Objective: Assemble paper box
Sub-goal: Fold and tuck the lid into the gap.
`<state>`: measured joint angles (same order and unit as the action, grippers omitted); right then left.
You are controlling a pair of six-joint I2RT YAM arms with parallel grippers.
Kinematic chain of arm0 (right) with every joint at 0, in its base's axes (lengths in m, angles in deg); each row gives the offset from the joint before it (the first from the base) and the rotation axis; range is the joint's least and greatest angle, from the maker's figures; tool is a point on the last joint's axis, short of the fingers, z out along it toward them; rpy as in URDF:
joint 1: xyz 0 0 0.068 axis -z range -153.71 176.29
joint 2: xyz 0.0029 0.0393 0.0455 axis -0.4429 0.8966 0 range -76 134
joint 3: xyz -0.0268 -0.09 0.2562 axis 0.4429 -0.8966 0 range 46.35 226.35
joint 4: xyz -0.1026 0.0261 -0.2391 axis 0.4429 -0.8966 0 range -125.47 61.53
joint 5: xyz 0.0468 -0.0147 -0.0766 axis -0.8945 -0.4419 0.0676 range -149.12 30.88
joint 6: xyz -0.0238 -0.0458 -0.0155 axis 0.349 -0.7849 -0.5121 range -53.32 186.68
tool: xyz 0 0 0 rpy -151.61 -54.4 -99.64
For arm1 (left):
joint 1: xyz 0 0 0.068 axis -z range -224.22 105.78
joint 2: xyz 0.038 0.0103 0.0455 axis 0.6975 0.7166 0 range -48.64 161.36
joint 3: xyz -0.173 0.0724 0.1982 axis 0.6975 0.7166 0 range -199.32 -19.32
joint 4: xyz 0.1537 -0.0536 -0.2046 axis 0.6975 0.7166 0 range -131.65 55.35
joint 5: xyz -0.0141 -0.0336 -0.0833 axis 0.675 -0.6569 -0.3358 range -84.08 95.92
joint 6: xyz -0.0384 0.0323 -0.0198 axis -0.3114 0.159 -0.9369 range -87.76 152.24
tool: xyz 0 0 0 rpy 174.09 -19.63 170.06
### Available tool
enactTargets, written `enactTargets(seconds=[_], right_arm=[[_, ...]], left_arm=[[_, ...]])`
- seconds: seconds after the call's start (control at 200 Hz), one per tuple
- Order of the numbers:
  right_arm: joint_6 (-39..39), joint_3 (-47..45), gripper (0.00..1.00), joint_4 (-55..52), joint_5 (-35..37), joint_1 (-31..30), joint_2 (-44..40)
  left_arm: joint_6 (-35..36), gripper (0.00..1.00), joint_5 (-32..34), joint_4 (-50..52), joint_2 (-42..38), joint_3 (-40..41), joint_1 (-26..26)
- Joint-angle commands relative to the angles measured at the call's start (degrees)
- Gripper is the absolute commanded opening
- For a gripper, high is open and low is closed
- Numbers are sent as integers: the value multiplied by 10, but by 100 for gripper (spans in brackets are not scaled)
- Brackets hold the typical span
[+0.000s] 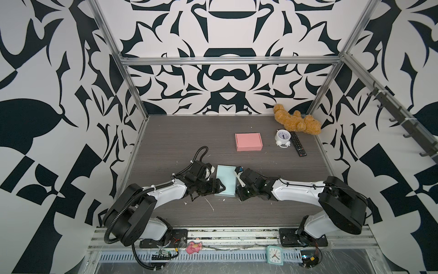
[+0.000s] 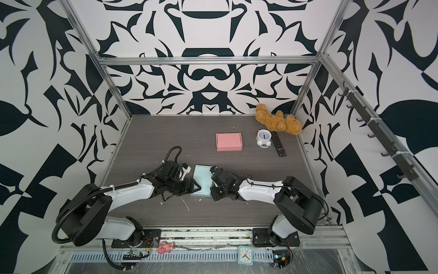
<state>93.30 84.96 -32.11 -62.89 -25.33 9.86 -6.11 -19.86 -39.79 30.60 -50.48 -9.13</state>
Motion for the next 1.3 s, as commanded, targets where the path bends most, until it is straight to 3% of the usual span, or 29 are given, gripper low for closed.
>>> enactTargets(seconds=[0.0, 0.25, 0.48, 0.95, 1.295], right_arm=[[-27, 9, 16, -4, 11, 17, -22], [-75, 43, 14, -44, -7, 92, -27], [-91, 75, 12, -29, -30, 132, 18], [-95, 125, 11, 5, -44, 143, 111], [-80, 135, 10, 32, -62, 143, 144]], left_arm=[[26, 79, -11, 49, -19, -29, -16], [69, 82, 0, 111, -18, -79, -35], [94, 83, -18, 100, 25, -114, -68], [104, 83, -67, 53, 147, -186, -89], [98, 75, -90, 22, 190, -201, -88]])
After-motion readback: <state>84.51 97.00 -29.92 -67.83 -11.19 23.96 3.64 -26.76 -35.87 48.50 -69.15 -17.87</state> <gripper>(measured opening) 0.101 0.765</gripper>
